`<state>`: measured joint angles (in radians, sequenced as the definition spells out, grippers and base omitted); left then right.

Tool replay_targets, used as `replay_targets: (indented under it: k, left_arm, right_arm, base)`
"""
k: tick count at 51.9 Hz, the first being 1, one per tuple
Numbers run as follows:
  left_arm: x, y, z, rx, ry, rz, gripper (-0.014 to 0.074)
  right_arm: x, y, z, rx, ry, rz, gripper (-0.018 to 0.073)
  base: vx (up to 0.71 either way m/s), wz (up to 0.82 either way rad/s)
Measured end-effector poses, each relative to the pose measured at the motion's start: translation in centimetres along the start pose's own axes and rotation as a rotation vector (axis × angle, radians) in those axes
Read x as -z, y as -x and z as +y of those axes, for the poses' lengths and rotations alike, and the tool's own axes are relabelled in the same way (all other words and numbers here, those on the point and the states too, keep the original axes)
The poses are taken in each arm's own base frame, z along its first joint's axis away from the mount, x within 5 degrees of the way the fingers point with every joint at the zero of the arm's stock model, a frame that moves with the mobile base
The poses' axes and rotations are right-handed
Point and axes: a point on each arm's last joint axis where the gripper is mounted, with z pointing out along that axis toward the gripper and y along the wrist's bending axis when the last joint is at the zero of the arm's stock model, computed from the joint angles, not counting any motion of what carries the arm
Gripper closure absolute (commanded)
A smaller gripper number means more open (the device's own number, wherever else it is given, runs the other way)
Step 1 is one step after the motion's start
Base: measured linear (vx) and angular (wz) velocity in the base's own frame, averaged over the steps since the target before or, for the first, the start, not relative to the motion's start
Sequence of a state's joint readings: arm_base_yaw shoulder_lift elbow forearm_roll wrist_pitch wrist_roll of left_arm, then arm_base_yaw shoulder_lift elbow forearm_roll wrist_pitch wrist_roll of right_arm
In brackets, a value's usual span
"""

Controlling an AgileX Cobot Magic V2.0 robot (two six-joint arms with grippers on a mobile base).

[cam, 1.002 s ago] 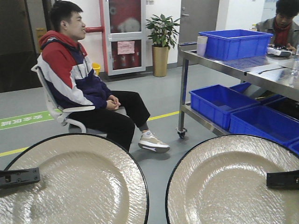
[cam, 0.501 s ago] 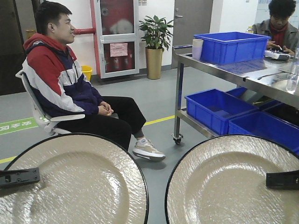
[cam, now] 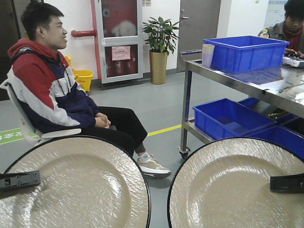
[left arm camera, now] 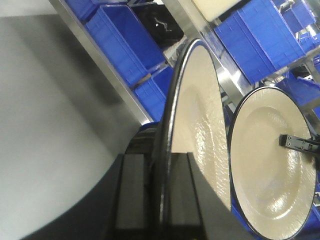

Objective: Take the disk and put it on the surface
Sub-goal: 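Hold both plates raised while the base drives to the steel table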

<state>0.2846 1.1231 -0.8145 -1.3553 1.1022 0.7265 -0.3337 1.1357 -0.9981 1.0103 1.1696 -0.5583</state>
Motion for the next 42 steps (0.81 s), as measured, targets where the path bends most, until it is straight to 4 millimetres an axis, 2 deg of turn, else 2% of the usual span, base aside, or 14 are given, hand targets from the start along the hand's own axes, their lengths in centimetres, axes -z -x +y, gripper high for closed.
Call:
replay_targets:
  k: [42]
  left_arm:
    - [0.0,0.01,0.01,0.0,0.001,-0.001,0.0601]
  right_arm:
    - [0.0,0.0,0.0,0.0,0.0,0.0,0.0568]
  base:
    - [0.44,-0.12]
